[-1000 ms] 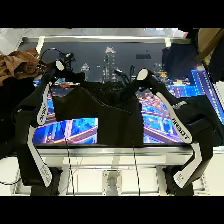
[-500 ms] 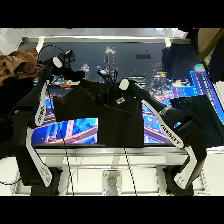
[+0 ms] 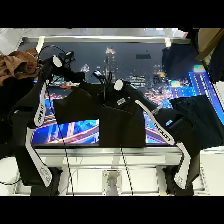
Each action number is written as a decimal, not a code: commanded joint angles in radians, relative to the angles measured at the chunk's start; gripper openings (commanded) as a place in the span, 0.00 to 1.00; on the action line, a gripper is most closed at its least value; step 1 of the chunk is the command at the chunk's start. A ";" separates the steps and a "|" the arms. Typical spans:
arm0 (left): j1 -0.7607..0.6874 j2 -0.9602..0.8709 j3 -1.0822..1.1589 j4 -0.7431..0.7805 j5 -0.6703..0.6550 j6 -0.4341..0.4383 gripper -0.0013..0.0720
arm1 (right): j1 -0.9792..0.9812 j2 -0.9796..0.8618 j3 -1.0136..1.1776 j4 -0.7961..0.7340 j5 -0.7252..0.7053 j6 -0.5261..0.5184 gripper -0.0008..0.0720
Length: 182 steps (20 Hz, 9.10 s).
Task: Fold the clothes and pants, and hang the long-sleeved shirts on hangers.
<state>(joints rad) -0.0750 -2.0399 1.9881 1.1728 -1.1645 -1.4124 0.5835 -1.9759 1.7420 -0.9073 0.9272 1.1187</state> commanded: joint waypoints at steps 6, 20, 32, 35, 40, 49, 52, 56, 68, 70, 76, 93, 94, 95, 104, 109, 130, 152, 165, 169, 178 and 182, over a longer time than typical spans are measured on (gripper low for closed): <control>0.182 0.148 0.002 0.007 -0.072 -0.031 0.03 | -0.142 0.128 0.018 -0.355 0.497 0.088 0.02; 0.164 0.533 -0.754 -0.187 -0.137 0.105 0.03 | -0.367 0.321 0.101 -0.463 0.396 0.111 0.24; 0.169 0.892 -1.220 -0.231 0.039 0.093 0.03 | -0.399 0.414 -0.041 -0.257 0.784 0.143 0.45; 0.169 0.892 -1.220 -0.232 0.039 0.101 0.03 | -0.344 0.526 -0.235 -0.209 0.806 0.148 0.51; 0.169 0.892 -1.220 -0.231 0.039 0.113 0.03 | -0.187 0.675 -0.411 -0.102 0.808 0.168 0.80; 0.168 0.892 -1.220 -0.231 0.024 0.120 0.03 | 0.092 0.617 -0.528 -0.296 0.560 0.171 0.87; 0.169 0.892 -1.220 -0.231 0.023 0.120 0.03 | 0.089 0.586 -0.528 -0.351 0.456 0.172 0.87; 0.168 0.892 -1.220 -0.231 0.023 0.120 0.03 | 0.089 0.548 -0.528 -0.393 0.339 0.192 0.86; 0.198 0.916 -1.219 -0.231 0.022 0.146 0.03 | 0.081 0.555 -0.521 -0.695 0.243 0.296 0.02; 0.266 0.977 -1.218 -0.231 -0.002 0.146 0.03 | 0.033 0.644 -0.501 -0.752 0.357 0.309 0.02; 0.478 1.316 -1.175 -0.262 -0.096 0.145 0.03 | -0.116 1.060 -0.402 -0.795 0.605 0.350 0.01; 0.469 1.295 -0.264 -0.336 -0.173 -0.017 0.03 | -0.114 1.021 0.299 -0.628 0.358 0.354 0.01; 0.469 1.255 -0.282 -0.336 -0.227 -0.017 0.03 | -0.114 0.990 0.251 -0.645 0.380 0.353 0.01; 0.468 1.207 -0.312 -0.336 -0.268 -0.017 0.03 | -0.125 0.948 0.210 -0.661 0.397 0.351 0.01; 0.300 0.634 -0.524 -0.126 0.254 0.033 0.03 | -0.371 0.387 0.139 -0.398 0.271 0.274 0.01; 0.228 0.478 -0.521 -0.162 0.495 0.110 0.03 | -0.371 0.235 0.139 -0.385 0.193 0.221 0.01; 0.241 0.661 -0.765 0.283 0.055 0.111 0.03 | 0.280 0.672 -0.808 -0.275 0.236 0.550 0.01; -0.155 0.673 -0.706 -0.198 0.102 0.223 0.96 | -0.009 1.182 -0.980 -0.550 0.265 0.963 0.67; -0.488 0.513 -0.706 -0.148 -0.005 0.065 0.03 | -0.166 1.183 -1.022 -0.481 0.142 0.688 0.67; -0.530 0.510 -0.707 -0.150 -0.059 0.043 0.03 | -0.166 1.183 -1.023 -0.534 0.262 0.684 0.67; -0.839 0.487 -0.706 -0.172 0.113 0.031 0.03 | -0.166 1.163 -1.026 -0.511 0.287 0.561 0.59; -0.760 0.514 -0.649 -0.140 0.188 0.021 0.03 | -0.166 1.130 -1.074 -0.431 0.217 0.571 0.61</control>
<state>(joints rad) -0.8623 -1.5391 1.3087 1.0103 -1.0431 -1.3849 0.4183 -0.8257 0.7013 -1.3888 1.1946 1.6966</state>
